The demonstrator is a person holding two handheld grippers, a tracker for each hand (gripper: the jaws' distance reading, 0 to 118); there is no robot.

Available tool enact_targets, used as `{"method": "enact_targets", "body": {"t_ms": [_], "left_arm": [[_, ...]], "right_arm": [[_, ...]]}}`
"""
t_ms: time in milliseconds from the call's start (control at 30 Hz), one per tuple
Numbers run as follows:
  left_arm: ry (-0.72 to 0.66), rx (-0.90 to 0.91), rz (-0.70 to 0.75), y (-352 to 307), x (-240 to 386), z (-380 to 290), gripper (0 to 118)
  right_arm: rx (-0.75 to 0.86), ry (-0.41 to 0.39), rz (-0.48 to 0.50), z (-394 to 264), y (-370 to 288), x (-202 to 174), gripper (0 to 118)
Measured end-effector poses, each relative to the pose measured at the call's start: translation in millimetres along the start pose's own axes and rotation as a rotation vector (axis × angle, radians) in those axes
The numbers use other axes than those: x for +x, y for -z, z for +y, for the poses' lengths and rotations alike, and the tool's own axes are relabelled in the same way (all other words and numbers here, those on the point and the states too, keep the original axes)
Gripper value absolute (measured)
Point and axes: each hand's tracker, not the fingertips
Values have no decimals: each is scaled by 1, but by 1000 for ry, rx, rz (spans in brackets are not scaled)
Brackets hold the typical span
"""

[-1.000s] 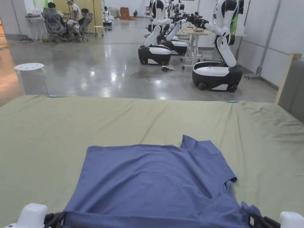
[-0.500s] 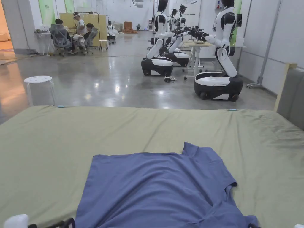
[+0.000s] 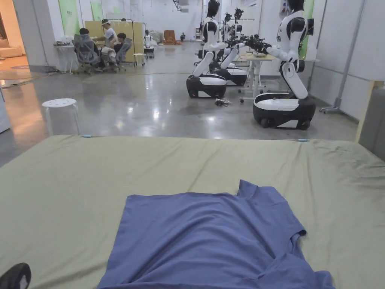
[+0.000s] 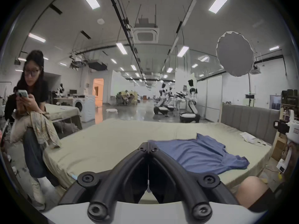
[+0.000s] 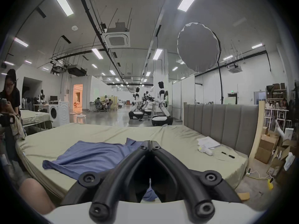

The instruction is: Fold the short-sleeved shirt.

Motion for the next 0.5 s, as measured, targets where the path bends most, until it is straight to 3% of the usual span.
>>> {"method": "enact_targets", "body": {"t_ms": [100, 133, 267, 367, 400, 467, 500], "left_arm": [[22, -51, -7, 22, -26, -16, 0], [22, -64, -13, 13, 6, -18, 0], [18, -101, -27, 35, 8, -29, 0], [33, -262, -55, 77, -4, -44, 5], [37, -343, -61, 94, -4, -48, 21], [31, -444, -90, 126, -11, -62, 110], [19, -491, -83, 145, -13, -73, 116]], "right_arm": [[-19, 6, 21, -2, 2, 4, 0], [-23, 2, 20, -3, 5, 7, 0], [-86, 12, 16, -8, 14, 15, 0], [-98, 29, 19, -10, 13, 18, 0], [-101, 28, 19, -9, 13, 18, 0], [-106, 29, 23, -11, 13, 16, 0], [-113, 32, 26, -11, 13, 16, 0]]}}
